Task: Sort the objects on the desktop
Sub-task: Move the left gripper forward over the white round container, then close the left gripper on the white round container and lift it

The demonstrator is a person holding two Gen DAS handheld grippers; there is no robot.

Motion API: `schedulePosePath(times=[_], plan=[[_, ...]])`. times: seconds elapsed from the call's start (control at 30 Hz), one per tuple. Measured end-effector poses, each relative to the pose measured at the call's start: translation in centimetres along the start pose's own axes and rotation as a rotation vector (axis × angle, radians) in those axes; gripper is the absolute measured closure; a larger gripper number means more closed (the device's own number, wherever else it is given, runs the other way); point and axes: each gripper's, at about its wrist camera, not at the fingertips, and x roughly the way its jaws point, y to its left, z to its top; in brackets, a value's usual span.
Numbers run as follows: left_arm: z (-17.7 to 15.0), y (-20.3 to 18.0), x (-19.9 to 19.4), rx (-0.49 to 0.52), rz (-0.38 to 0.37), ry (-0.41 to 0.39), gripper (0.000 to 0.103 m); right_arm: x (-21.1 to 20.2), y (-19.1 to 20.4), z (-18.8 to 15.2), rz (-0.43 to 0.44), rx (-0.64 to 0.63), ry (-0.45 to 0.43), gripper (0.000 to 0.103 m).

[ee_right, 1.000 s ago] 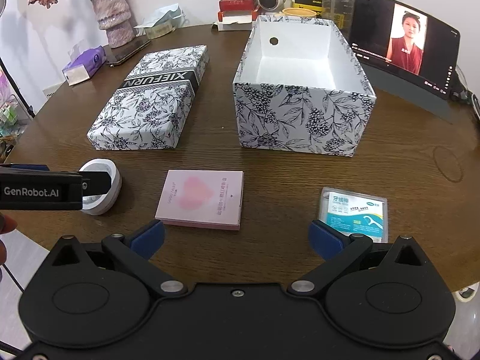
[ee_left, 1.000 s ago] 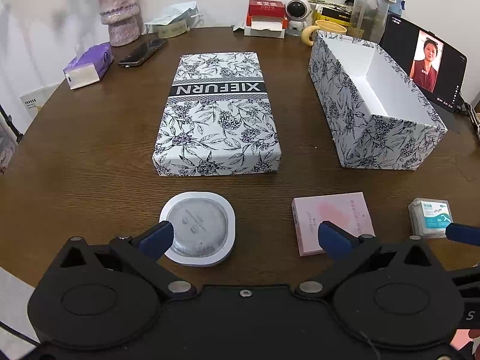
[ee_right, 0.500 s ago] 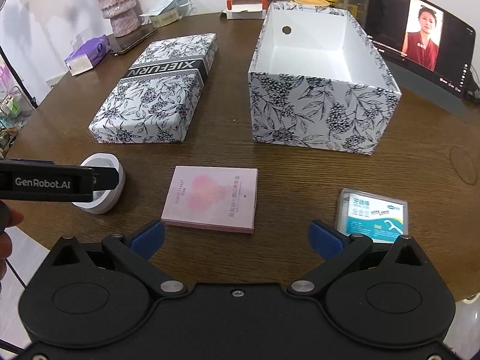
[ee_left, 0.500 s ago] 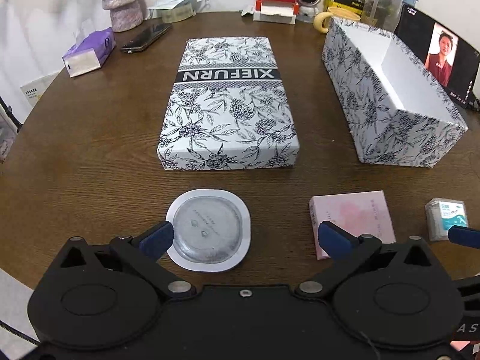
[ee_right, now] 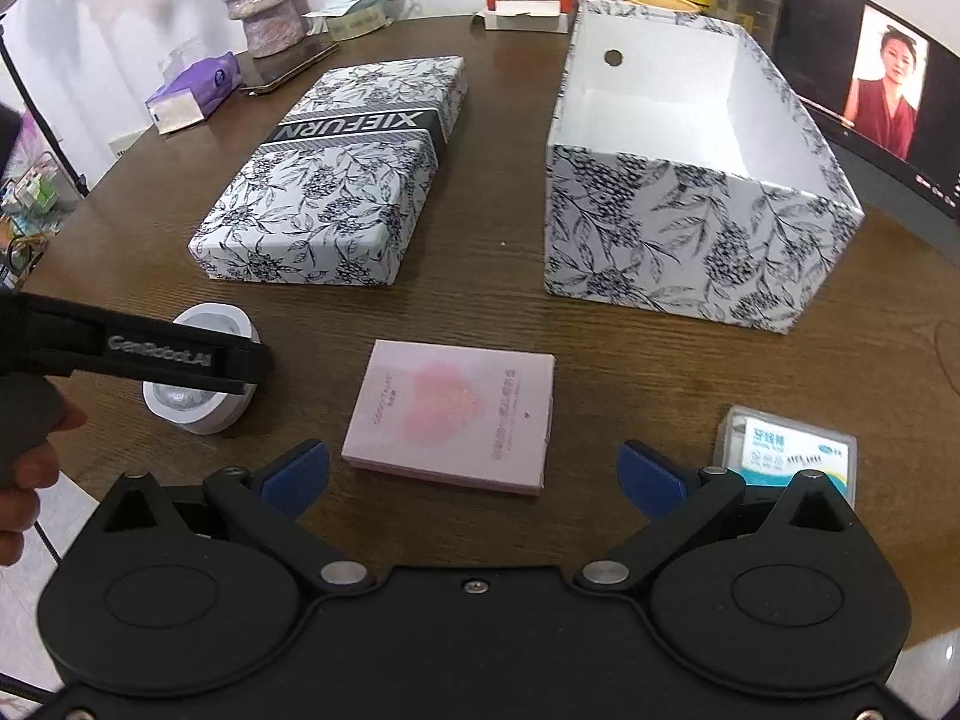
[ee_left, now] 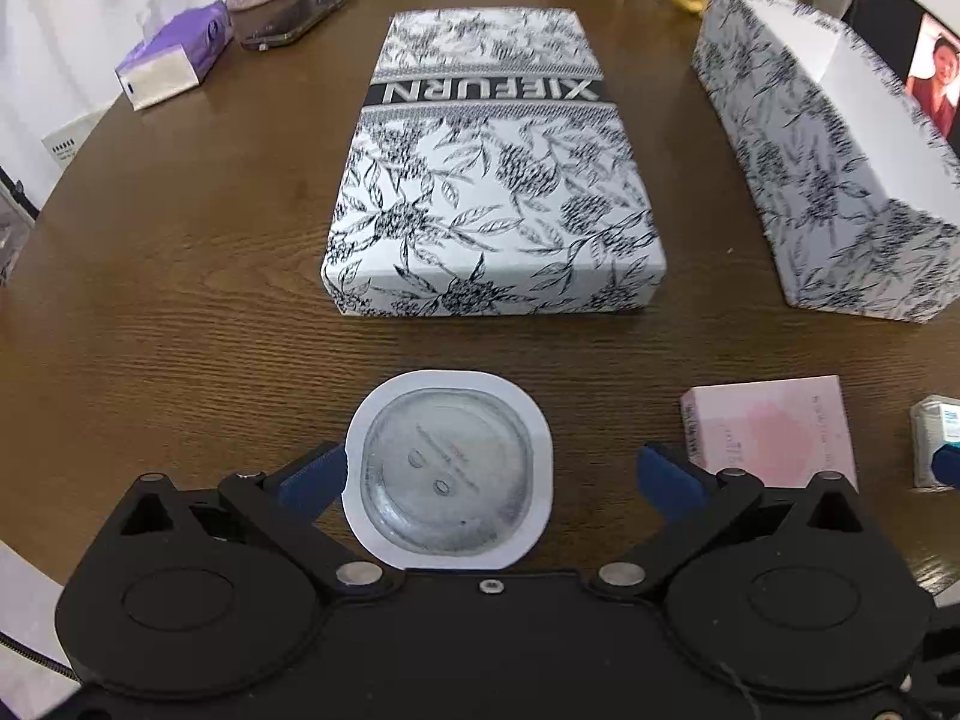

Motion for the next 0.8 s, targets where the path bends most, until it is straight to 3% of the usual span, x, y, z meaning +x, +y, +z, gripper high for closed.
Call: schedulePosePath(times=[0.8], plan=[[1.1, -0.2, 3.5, 0.039, 0.071, 0.142, 0.0, 1.9, 0.1, 0.9, 0.02, -0.01, 0.019, 0.0]])
